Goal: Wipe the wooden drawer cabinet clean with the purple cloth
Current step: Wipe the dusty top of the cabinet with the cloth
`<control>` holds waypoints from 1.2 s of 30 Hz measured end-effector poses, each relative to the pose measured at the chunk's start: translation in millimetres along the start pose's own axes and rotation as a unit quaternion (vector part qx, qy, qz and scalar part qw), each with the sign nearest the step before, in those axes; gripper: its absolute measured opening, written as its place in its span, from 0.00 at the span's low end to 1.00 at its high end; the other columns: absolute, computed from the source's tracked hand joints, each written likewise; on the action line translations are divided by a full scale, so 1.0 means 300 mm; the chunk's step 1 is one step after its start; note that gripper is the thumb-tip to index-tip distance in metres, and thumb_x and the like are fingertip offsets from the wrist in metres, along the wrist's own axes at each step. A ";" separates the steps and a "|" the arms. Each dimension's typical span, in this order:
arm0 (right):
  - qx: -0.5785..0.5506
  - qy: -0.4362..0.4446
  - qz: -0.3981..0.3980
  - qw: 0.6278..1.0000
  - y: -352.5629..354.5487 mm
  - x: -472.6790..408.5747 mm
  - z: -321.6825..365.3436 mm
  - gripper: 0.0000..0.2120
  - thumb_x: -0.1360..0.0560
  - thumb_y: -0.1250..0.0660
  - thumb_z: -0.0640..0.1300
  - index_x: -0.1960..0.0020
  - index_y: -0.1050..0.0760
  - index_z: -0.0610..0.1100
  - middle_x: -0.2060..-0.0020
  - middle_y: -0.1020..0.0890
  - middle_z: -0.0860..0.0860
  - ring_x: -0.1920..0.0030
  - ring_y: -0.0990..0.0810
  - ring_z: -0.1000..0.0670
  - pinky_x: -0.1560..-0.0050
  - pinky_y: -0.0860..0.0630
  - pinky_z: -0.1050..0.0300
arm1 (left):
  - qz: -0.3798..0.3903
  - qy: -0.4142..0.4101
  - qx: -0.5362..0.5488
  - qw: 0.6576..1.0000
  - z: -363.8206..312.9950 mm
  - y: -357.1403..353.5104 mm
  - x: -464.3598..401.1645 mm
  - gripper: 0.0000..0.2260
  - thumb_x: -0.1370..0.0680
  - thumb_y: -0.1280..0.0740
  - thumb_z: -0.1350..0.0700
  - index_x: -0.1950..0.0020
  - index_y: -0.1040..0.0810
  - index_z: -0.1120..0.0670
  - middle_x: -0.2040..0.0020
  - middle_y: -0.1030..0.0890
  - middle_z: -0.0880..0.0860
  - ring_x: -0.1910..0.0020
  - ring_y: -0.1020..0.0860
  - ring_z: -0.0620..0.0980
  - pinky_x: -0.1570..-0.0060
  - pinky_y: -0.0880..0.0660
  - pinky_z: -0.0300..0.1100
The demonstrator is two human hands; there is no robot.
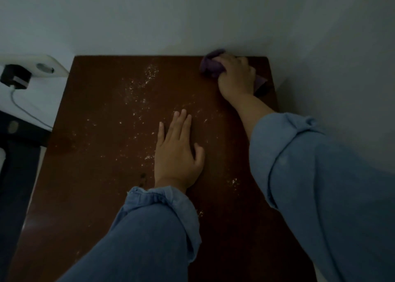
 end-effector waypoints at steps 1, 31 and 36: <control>-0.028 -0.005 0.006 1.000 -0.004 -0.012 0.009 0.22 0.26 0.43 0.41 0.35 0.30 0.56 0.32 0.29 0.54 0.33 0.35 0.45 0.37 0.40 0.49 | -0.002 -0.001 0.000 1.000 -0.003 0.000 -0.001 0.30 0.26 0.49 0.48 0.24 0.42 0.55 0.22 0.43 0.51 0.23 0.50 0.46 0.25 0.59 0.48; -0.193 -0.124 0.056 0.972 0.060 0.764 -0.058 0.17 0.36 0.40 0.36 0.74 0.24 0.57 0.61 0.18 0.60 0.49 0.27 0.56 0.36 0.34 0.48 | 0.054 -0.090 -0.090 0.990 -0.059 0.003 0.116 0.29 0.25 0.52 0.52 0.24 0.43 0.58 0.22 0.43 0.55 0.23 0.48 0.51 0.25 0.57 0.52; -0.169 -0.137 0.084 0.973 0.059 0.764 -0.055 0.18 0.33 0.40 0.35 0.73 0.24 0.55 0.59 0.17 0.59 0.43 0.25 0.53 0.29 0.43 0.48 | 0.080 -0.080 -0.078 0.990 -0.088 0.031 0.406 0.31 0.26 0.57 0.51 0.24 0.42 0.58 0.22 0.43 0.54 0.23 0.48 0.50 0.25 0.55 0.51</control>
Point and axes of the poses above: each hand's wrist, its own x-axis away from the middle knuckle, its own y-axis out of the back of the hand, z = x × y, the point moved 9 cm from there along -x, towards the middle knuckle
